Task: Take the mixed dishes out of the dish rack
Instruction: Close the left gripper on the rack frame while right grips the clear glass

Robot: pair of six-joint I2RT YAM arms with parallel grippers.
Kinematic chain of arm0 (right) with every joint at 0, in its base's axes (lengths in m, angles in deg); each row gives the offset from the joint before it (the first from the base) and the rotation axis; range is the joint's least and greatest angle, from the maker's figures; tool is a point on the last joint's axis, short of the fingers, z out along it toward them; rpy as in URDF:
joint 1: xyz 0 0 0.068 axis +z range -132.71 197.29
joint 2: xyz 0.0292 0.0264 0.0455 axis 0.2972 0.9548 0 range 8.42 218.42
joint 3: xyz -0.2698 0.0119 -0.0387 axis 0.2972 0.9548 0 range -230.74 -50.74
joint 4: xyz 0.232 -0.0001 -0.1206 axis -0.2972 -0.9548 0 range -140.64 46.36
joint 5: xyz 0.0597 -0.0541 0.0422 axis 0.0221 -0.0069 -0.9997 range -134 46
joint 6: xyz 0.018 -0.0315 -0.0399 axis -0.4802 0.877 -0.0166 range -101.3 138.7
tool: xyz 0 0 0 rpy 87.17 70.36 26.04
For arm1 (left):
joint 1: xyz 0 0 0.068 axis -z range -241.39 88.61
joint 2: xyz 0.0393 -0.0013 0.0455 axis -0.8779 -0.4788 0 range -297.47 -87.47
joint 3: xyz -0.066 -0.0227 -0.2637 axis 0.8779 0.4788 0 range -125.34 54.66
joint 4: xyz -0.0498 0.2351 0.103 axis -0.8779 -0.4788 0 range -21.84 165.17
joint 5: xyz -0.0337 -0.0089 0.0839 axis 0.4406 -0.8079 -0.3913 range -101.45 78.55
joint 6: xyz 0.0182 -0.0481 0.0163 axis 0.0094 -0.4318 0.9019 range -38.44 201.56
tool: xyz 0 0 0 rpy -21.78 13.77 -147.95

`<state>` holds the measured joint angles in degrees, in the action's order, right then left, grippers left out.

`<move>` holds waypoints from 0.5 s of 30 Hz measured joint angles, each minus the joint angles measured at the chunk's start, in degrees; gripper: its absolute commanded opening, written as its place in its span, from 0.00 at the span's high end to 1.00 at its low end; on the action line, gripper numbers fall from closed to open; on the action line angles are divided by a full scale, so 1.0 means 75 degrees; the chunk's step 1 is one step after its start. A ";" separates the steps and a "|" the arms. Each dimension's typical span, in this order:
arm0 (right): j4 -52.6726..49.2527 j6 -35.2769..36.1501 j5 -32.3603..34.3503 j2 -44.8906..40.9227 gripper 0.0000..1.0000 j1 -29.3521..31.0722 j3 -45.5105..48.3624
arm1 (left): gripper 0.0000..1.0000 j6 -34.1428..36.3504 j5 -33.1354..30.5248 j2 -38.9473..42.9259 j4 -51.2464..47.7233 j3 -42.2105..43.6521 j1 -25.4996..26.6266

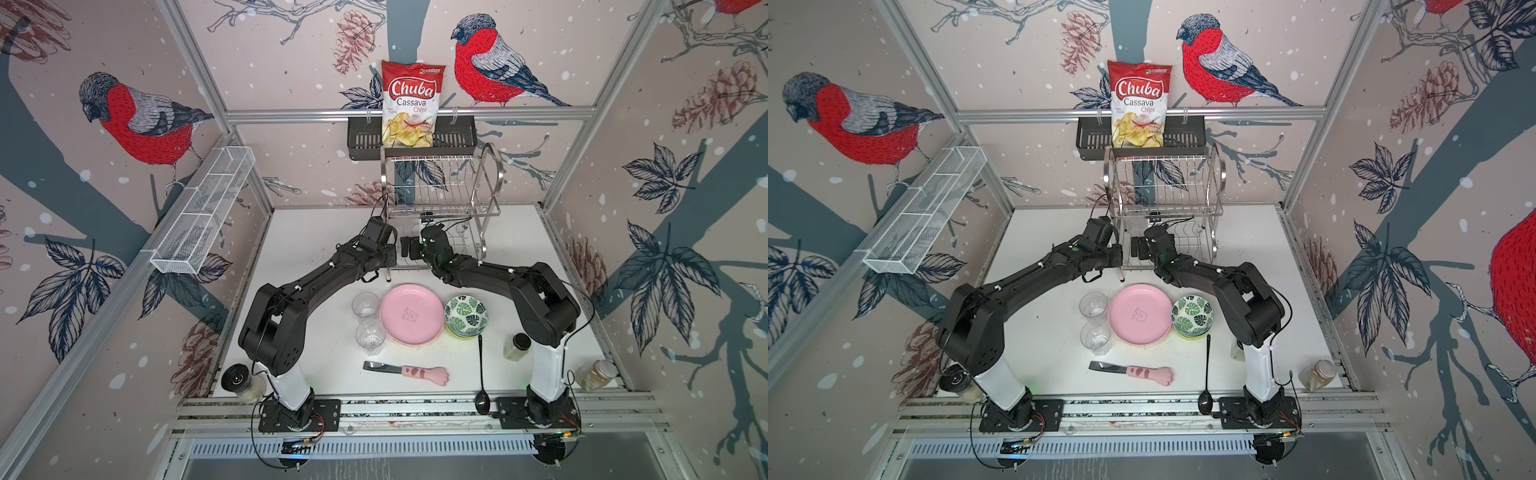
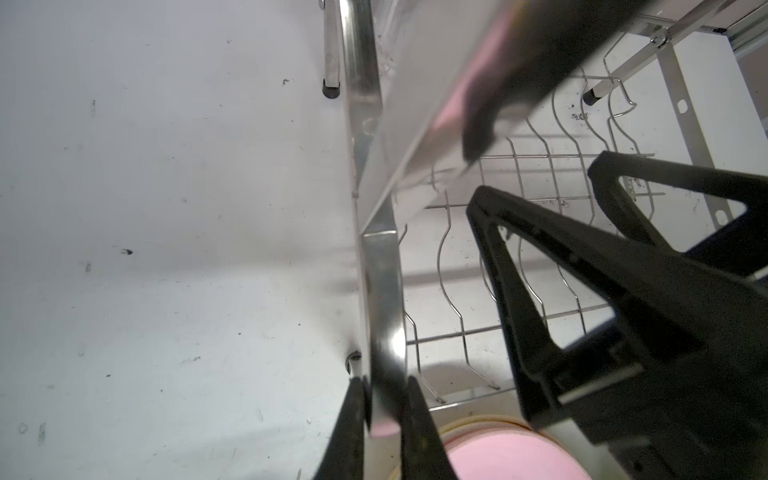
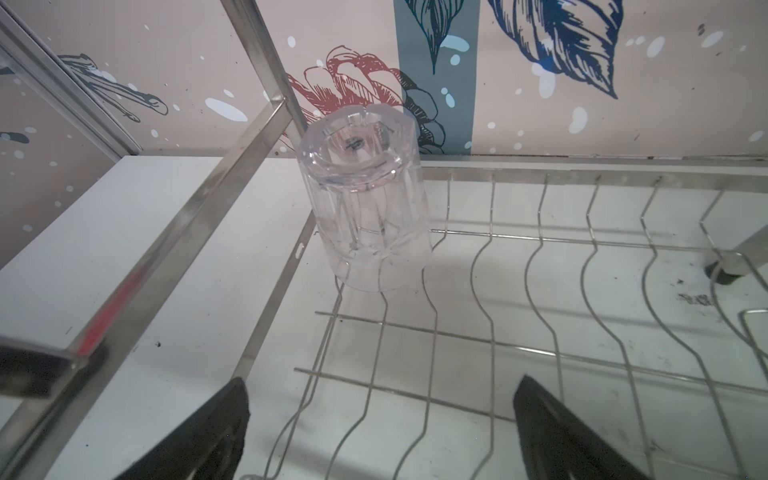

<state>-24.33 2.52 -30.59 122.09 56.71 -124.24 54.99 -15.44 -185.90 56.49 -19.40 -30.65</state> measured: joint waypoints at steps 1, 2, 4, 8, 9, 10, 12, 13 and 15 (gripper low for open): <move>0.0023 0.0017 0.0000 0.0073 0.01 -0.0009 -0.0079 | 0.92 0.0000 0.0012 0.0006 0.0000 0.0003 0.0000; 0.0061 0.0029 -0.0006 0.0160 0.01 -0.0012 -0.0172 | 0.92 0.0000 0.0050 0.0015 -0.0003 0.0012 0.0000; 0.0096 0.0122 -0.0020 0.0329 0.01 -0.0026 -0.0358 | 0.92 -0.0009 0.0137 0.0047 0.0000 0.0044 -0.0015; 0.0134 0.0163 -0.0052 0.0734 0.01 -0.0061 -0.0819 | 0.92 -0.0055 0.0338 0.0157 0.0050 0.0178 -0.0015; 0.0131 0.0187 -0.0055 0.0860 0.01 -0.0076 -0.0988 | 0.92 -0.0064 0.0379 0.0192 0.0064 0.0221 -0.0015; 0.0128 0.0216 -0.0064 0.0968 0.01 -0.0087 -0.1142 | 0.92 -0.0064 0.0399 0.0221 0.0061 0.0248 -0.0015; 0.0058 0.0353 -0.0082 0.1274 0.01 -0.0111 -0.1597 | 0.92 -0.0067 0.0449 0.0277 0.0061 0.0300 -0.0017; 0.0015 0.0358 -0.0085 0.1416 0.01 -0.0119 -0.1807 | 0.92 -0.0067 0.0458 0.0297 0.0058 0.0321 -0.0020; -0.0082 0.0396 -0.0087 0.1725 0.01 -0.0143 -0.2226 | 0.92 -0.0070 0.0493 0.0353 0.0058 0.0382 -0.0020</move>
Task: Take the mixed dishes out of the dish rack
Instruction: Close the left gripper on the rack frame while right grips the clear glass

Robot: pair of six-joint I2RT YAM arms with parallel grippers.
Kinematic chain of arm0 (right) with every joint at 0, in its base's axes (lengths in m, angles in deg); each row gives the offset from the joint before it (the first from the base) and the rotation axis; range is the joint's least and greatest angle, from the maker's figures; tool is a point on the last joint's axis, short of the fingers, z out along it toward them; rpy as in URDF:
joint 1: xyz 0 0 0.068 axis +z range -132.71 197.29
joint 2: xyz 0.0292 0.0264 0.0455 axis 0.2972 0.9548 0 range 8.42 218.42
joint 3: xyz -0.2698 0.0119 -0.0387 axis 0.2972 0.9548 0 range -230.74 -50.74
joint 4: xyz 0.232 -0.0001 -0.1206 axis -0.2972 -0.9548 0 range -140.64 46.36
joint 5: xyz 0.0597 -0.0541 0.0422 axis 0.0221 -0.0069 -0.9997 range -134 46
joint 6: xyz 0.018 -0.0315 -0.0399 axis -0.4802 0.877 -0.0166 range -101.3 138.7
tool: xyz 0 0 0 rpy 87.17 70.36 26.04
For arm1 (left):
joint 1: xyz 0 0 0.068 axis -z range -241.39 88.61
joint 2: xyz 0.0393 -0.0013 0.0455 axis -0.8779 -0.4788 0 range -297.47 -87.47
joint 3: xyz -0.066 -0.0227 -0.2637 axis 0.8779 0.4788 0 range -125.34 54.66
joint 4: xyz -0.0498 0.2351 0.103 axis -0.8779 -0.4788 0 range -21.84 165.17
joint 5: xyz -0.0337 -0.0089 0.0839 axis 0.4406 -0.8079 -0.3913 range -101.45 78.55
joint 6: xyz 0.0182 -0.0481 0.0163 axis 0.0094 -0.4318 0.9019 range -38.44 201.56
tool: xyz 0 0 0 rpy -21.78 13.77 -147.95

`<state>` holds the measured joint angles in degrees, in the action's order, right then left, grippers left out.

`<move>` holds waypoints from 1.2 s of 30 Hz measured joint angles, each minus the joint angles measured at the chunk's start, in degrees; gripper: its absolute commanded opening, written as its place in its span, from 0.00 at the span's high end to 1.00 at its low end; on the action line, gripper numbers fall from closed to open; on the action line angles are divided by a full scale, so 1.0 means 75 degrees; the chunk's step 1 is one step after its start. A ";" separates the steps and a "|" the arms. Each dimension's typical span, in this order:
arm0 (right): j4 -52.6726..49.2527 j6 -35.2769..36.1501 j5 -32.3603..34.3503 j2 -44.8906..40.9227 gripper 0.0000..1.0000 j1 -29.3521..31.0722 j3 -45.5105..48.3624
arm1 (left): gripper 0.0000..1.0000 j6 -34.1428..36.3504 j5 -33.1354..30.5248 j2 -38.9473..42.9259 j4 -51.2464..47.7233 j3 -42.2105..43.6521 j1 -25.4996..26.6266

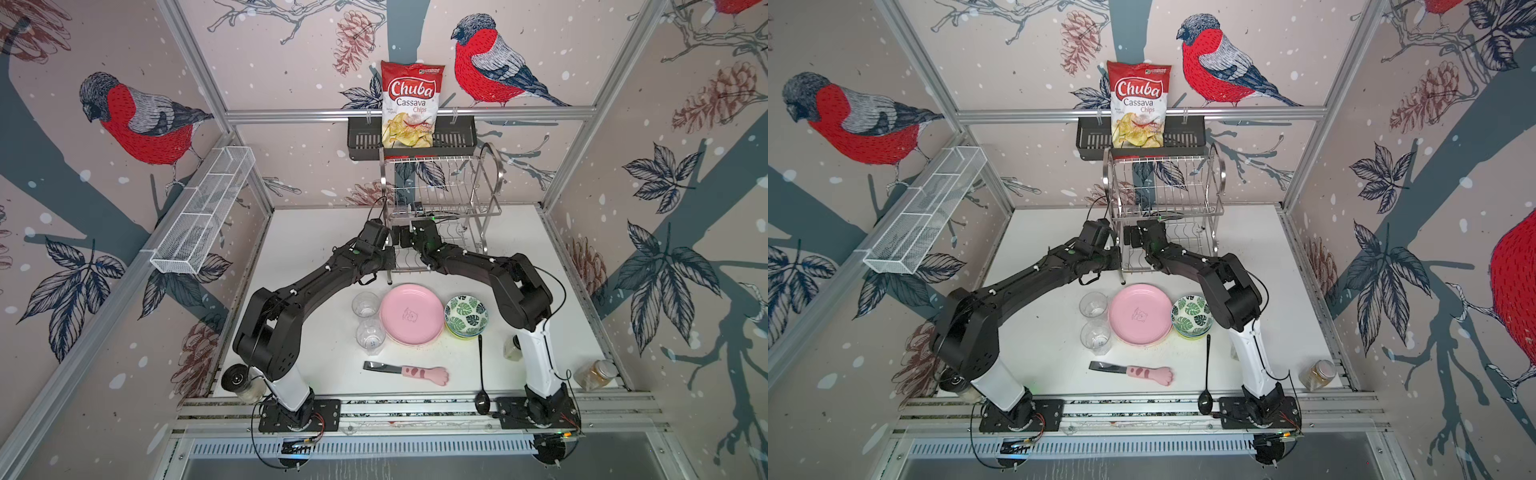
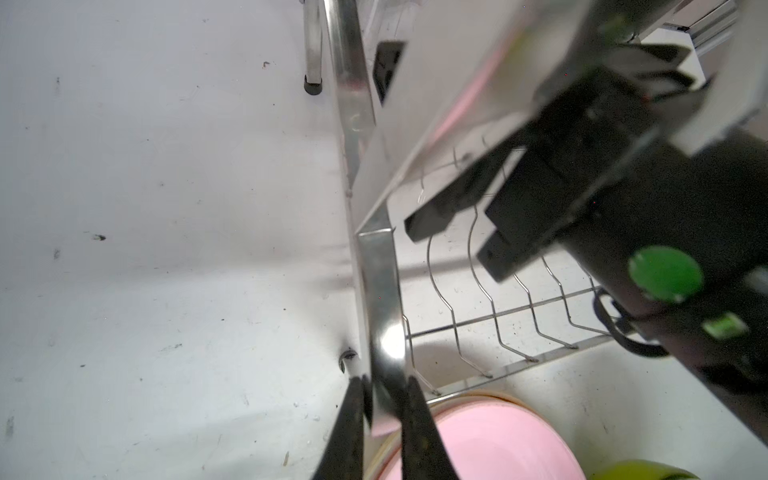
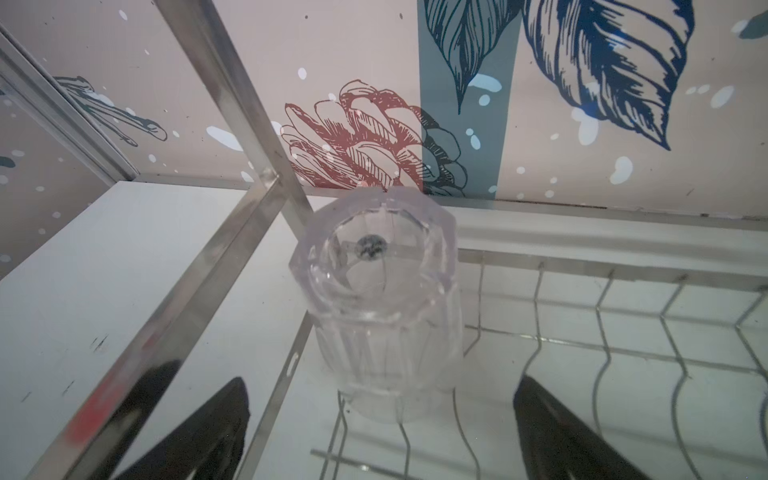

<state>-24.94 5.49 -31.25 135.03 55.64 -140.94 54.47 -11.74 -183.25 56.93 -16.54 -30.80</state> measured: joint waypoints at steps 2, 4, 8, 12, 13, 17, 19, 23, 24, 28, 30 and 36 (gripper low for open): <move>-0.0102 0.0061 0.0012 0.0262 0.01 -0.0023 -0.0344 | 0.92 -0.0006 0.0026 0.0044 0.0003 0.0052 0.0000; -0.0192 0.0146 0.0020 0.0504 0.01 -0.0052 -0.0629 | 0.93 -0.0006 0.0038 0.0076 0.0006 0.0087 0.0000; -0.0315 0.0181 0.0189 0.0883 0.00 -0.0114 -0.1008 | 0.93 -0.0035 0.0058 0.0119 -0.0029 0.0102 0.0026; -0.0495 0.0227 0.0268 0.1247 0.03 -0.0172 -0.1559 | 0.92 -0.0096 0.0073 0.0187 -0.0026 0.0172 0.0093; -0.0548 0.0254 0.0271 0.1332 0.06 -0.0187 -0.1737 | 0.92 -0.0131 0.0079 0.0210 -0.0015 0.0195 0.0108; -0.0854 0.0373 0.0262 0.1699 0.26 -0.0265 -0.2527 | 0.92 -0.0195 0.0128 0.0283 0.0006 0.0277 0.0146; -0.0968 0.0396 0.0248 0.1804 0.35 -0.0271 -0.2757 | 0.92 -0.0213 0.0114 0.0297 0.0079 0.0303 0.0146; -0.1008 0.0423 0.0108 0.1810 0.49 -0.0265 -0.2821 | 0.93 -0.0274 0.0125 0.0303 0.0198 0.0312 0.0146; -0.1003 0.0440 0.0070 0.1775 0.53 -0.0268 -0.2769 | 0.92 -0.0280 0.0143 0.0303 0.0201 0.0312 0.0149; -0.0737 0.0475 0.0038 0.1402 0.65 -0.0265 -0.2090 | 0.93 -0.0323 0.0233 0.0262 0.0172 0.0303 0.0172; -0.0481 0.0370 0.0012 0.1064 0.67 -0.0256 -0.1472 | 0.93 -0.0323 0.0254 0.0204 0.0175 0.0274 0.0189; 0.0015 -0.0035 -0.0134 -0.0099 0.71 -0.0119 0.0338 | 0.93 -0.0297 0.0283 0.0047 0.0297 0.0239 0.0201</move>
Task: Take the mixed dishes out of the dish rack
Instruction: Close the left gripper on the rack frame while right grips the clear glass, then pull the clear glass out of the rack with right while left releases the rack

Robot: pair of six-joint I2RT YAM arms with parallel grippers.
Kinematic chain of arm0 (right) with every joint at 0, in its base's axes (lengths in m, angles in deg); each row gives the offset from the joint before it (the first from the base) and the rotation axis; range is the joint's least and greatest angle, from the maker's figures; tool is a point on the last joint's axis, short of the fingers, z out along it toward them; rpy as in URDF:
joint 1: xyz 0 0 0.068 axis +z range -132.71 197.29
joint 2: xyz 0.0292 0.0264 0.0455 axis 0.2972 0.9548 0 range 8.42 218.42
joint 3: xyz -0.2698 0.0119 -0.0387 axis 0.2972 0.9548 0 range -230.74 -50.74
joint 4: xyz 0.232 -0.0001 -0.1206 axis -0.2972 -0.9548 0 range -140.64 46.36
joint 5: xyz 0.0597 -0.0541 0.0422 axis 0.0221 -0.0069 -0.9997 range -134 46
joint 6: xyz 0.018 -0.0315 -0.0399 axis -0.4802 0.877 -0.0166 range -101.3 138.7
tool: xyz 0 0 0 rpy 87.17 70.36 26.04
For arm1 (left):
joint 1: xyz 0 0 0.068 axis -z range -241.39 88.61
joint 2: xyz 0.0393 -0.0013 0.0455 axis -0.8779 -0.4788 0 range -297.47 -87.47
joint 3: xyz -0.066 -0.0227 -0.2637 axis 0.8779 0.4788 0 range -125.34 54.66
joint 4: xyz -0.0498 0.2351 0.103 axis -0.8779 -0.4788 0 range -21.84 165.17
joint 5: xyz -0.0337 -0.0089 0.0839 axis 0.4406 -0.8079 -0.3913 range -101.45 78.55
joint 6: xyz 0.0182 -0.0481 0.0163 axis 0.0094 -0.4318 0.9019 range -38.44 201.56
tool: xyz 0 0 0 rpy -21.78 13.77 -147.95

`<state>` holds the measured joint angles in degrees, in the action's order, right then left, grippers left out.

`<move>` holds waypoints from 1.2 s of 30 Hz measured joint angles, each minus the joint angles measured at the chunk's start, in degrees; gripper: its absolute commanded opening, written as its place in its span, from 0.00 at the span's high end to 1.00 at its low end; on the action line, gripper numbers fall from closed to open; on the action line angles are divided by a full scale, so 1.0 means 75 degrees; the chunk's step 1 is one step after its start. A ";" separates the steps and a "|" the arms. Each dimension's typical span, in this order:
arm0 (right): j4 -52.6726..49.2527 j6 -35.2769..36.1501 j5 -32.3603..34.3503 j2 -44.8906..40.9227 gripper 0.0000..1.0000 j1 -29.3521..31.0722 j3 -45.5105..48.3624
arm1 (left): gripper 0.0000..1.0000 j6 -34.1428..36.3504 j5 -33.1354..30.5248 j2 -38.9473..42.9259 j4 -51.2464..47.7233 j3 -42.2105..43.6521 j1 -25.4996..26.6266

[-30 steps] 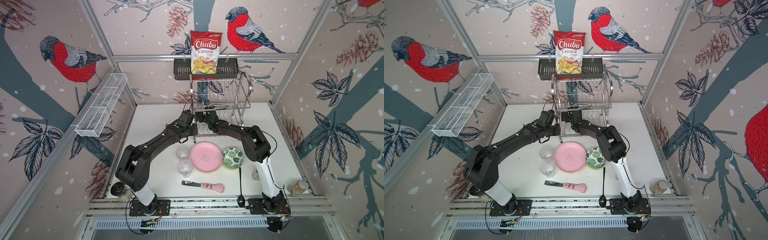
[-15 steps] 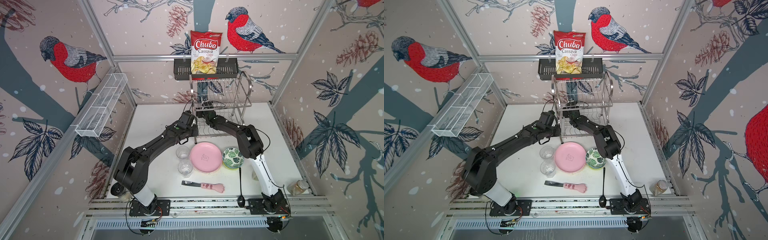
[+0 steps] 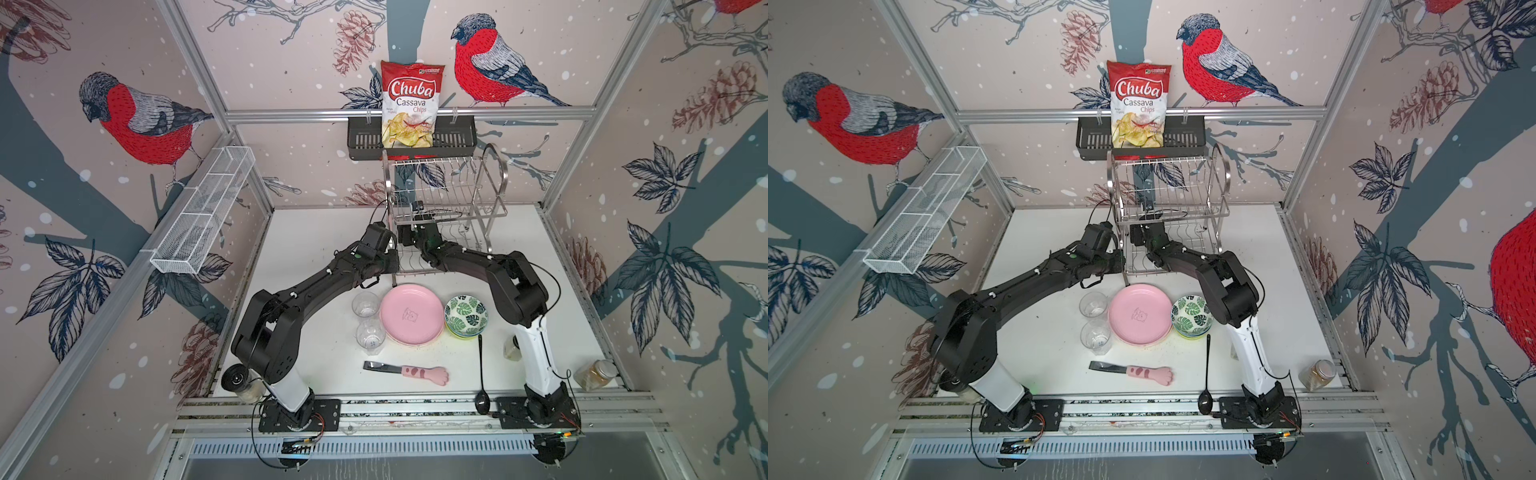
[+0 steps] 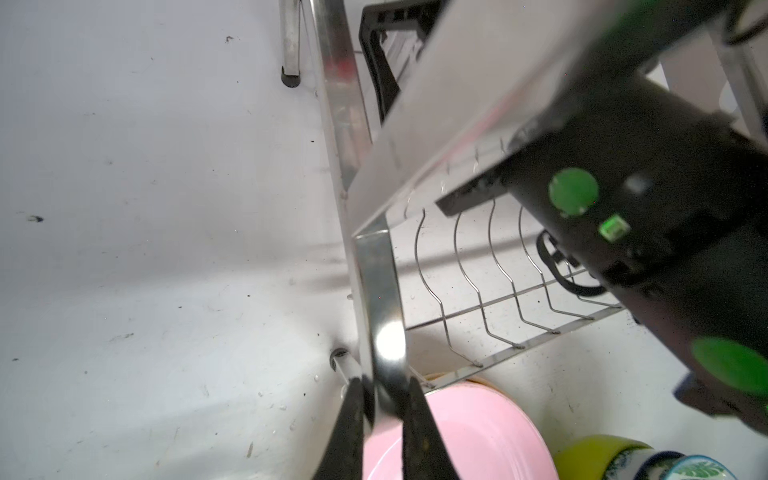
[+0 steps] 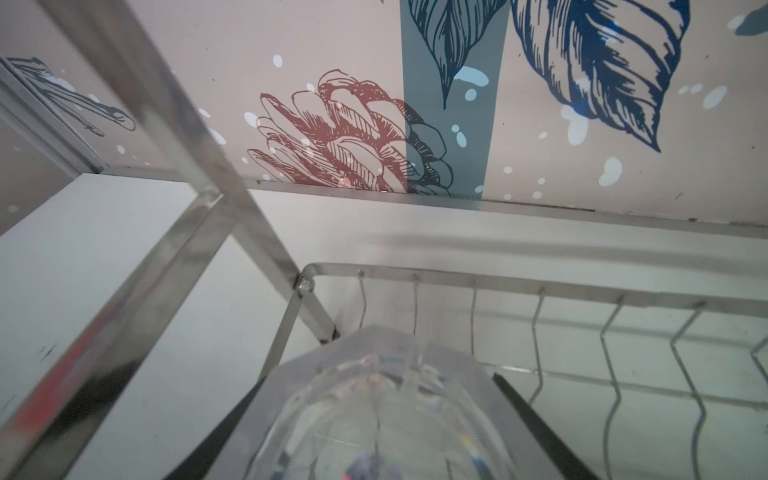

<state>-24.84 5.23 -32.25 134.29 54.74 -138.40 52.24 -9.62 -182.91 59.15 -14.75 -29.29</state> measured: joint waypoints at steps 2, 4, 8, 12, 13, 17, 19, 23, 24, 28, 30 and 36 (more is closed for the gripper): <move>0.0140 -0.0178 -0.0032 -0.0294 0.72 0.0032 0.0458 | 0.93 0.0029 0.0009 -0.0020 0.0017 -0.0006 0.0000; 0.0251 -0.0434 -0.0111 -0.0562 0.73 0.0044 0.0819 | 0.93 0.0032 0.0006 -0.0032 0.0035 -0.0009 0.0003; 0.0399 -0.1113 -0.0367 -0.1005 0.75 0.0035 0.1431 | 0.93 0.0035 -0.0012 -0.0050 0.0082 -0.0017 0.0006; 0.0682 -0.1903 -0.0714 -0.1448 0.75 0.0006 0.2095 | 0.93 0.0029 -0.0050 -0.0052 0.0096 -0.0006 0.0006; 0.0766 -0.2113 -0.0769 -0.1565 0.76 0.0006 0.2282 | 0.93 0.0029 -0.0052 -0.0050 0.0096 0.0000 0.0006; 0.1090 -0.2964 -0.1096 -0.1993 0.75 -0.0070 0.2958 | 0.93 0.0026 -0.0073 -0.0026 0.0152 0.0050 0.0006; 0.1300 -0.3360 -0.1253 -0.2238 0.75 -0.0125 0.3325 | 0.93 0.0026 -0.0079 0.0000 0.0204 0.0096 0.0006; 0.1784 -0.4150 -0.1480 -0.2742 0.76 -0.0198 0.3940 | 0.93 0.0026 -0.0096 0.0029 0.0251 0.0140 0.0006; 0.1903 -0.4301 -0.1547 -0.2847 0.76 -0.0213 0.4048 | 0.92 0.0026 -0.0099 0.0035 0.0251 0.0140 0.0006; 0.2235 -0.4878 -0.1848 -0.3375 0.76 -0.0221 0.4558 | 0.82 0.0032 -0.0108 0.0047 0.0219 0.0117 0.0006; 0.2474 -0.5158 -0.1985 -0.3681 0.76 -0.0230 0.4913 | 0.73 0.0029 -0.0122 0.0052 0.0140 0.0085 0.0006; 0.2932 -0.6076 -0.2247 -0.4602 0.76 -0.0210 0.6033 | 0.60 -0.0023 -0.0134 0.0277 -0.0478 0.0061 0.0006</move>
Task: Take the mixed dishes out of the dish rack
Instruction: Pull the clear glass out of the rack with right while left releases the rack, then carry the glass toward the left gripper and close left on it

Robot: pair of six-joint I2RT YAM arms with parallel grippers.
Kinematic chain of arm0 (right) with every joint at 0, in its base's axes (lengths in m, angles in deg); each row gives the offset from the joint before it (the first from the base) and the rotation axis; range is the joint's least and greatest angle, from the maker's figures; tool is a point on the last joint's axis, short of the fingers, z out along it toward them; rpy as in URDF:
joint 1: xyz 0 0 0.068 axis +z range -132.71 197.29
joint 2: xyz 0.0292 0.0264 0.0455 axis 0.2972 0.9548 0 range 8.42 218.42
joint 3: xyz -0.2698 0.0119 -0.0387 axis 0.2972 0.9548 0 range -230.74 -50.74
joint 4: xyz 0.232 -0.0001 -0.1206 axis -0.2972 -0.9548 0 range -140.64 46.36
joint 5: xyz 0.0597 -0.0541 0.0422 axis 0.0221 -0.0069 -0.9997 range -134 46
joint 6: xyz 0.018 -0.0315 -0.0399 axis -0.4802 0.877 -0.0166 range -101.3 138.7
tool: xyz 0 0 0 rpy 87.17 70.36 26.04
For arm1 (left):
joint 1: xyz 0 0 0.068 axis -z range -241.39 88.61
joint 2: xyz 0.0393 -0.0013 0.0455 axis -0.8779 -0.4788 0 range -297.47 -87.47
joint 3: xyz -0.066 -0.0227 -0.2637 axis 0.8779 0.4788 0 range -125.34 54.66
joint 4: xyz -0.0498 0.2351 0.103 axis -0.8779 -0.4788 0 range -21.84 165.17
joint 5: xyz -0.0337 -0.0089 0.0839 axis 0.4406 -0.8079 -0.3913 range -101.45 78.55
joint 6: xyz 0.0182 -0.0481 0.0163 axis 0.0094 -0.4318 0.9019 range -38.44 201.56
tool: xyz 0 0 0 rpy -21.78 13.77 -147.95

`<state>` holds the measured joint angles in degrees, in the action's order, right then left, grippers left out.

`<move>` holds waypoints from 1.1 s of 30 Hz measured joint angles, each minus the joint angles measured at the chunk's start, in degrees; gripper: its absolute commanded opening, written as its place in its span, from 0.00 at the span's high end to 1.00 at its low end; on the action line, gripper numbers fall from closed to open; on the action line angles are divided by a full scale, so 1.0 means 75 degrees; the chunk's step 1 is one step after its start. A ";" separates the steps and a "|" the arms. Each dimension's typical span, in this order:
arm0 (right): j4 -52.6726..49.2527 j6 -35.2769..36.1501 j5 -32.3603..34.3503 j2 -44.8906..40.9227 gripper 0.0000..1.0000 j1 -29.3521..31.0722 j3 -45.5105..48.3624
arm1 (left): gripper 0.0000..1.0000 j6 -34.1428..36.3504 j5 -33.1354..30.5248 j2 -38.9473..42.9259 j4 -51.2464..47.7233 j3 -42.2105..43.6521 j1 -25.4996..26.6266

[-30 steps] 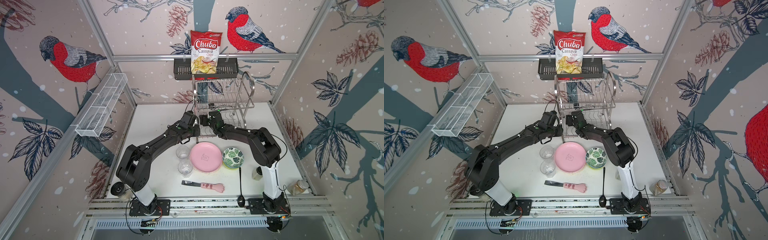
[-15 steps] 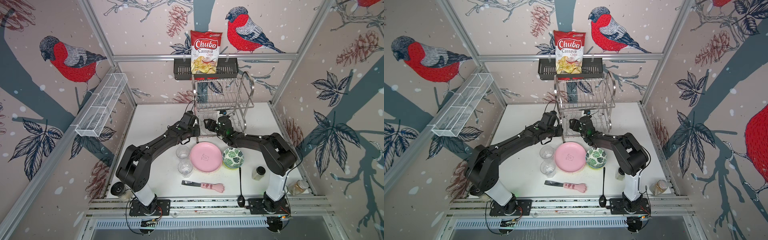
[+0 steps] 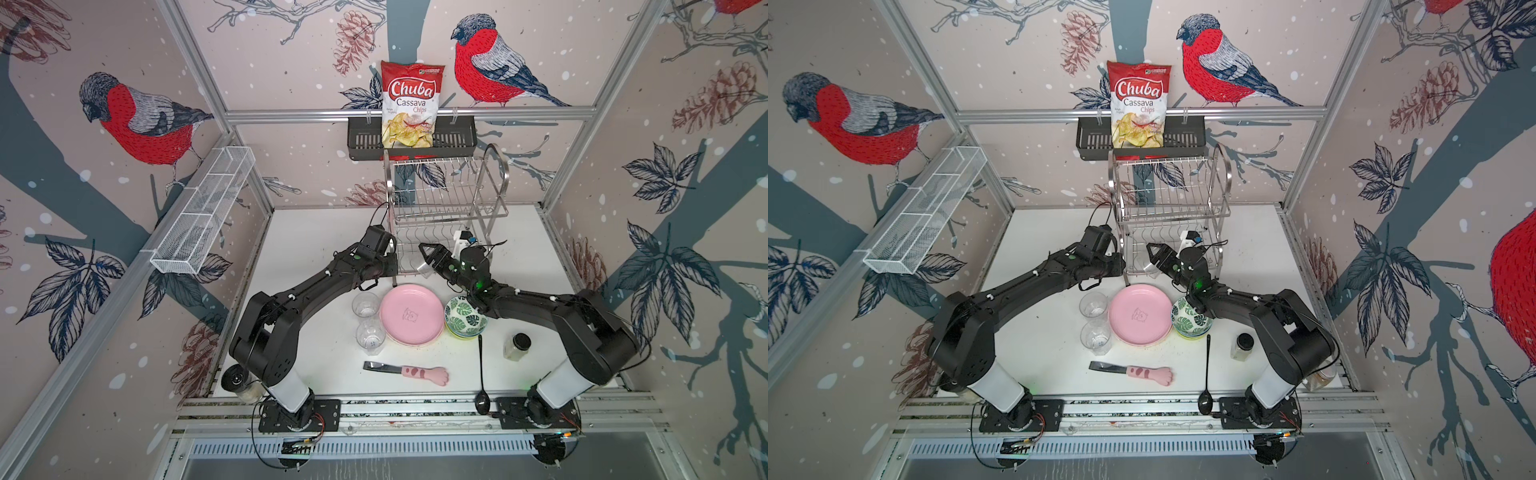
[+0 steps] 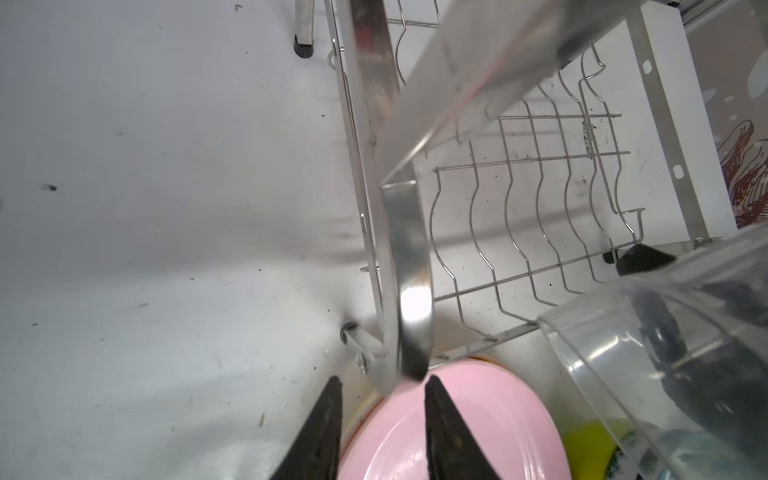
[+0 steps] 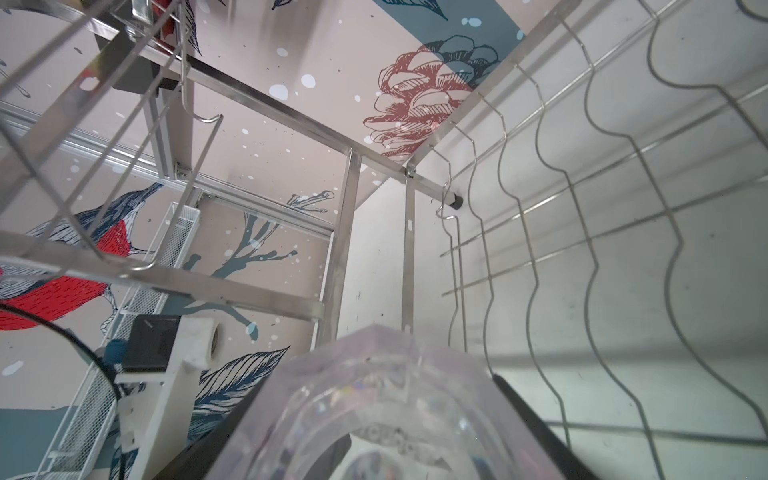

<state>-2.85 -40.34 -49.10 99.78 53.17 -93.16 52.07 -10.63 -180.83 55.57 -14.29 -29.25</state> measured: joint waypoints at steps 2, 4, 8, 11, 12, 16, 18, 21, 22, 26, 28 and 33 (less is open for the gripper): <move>0.0044 -0.0204 -0.0052 -0.0367 0.76 0.0041 0.0335 | 0.52 0.0000 -0.0006 0.0239 -0.0105 0.0000 0.0000; 0.0041 -0.0393 -0.0061 -0.0723 0.76 0.0117 0.0571 | 0.43 0.0000 -0.0032 0.0504 -0.0137 0.0000 0.0000; -0.0064 -0.0522 -0.0085 -0.1582 0.76 0.0227 0.0950 | 0.35 -0.0009 -0.0143 0.1218 -0.0315 0.0044 0.0009; -0.0248 -0.0574 -0.0076 -0.2390 0.75 0.0251 0.1329 | 0.31 -0.0035 -0.0259 0.1883 -0.0452 0.0189 0.0102; -0.0341 -0.0592 -0.0044 -0.2664 0.75 0.0251 0.1454 | 0.30 -0.0058 -0.0318 0.2095 -0.0481 0.0256 0.0163; -0.0828 -0.0734 0.0105 -0.3943 0.74 0.0306 0.1967 | 0.27 -0.0102 -0.0396 0.3019 -0.0530 0.0595 0.0650; -0.1116 -0.0755 0.0187 -0.4552 0.74 0.0361 0.2250 | 0.27 -0.0268 -0.0501 0.3369 -0.0527 0.0743 0.0976; -0.1346 -0.0976 0.0271 -0.5339 0.74 0.0388 0.2754 | 0.25 -0.0493 -0.0592 0.3719 -0.0525 0.0965 0.1513; -0.1413 -0.1102 0.0309 -0.5560 0.77 0.0399 0.2932 | 0.25 -0.0530 -0.0664 0.3783 -0.0522 0.1035 0.1699; -0.1632 -0.1512 0.0312 -0.6100 0.97 0.0443 0.3314 | 0.25 -0.0842 -0.0801 0.3756 -0.0443 0.1145 0.2532; -0.1638 -0.1603 0.0294 -0.6242 1.00 0.0490 0.3357 | 0.25 -0.0866 -0.0898 0.3634 -0.0312 0.1142 0.2964; -0.1571 -0.1973 0.0245 -0.6339 1.00 0.0562 0.3465 | 0.22 -0.0947 -0.1052 0.3279 0.0152 0.0944 0.3975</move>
<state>-14.63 -55.14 -47.27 52.24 57.39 -67.17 44.96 -18.52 -156.24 56.71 -7.21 0.56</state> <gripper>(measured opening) 0.758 0.761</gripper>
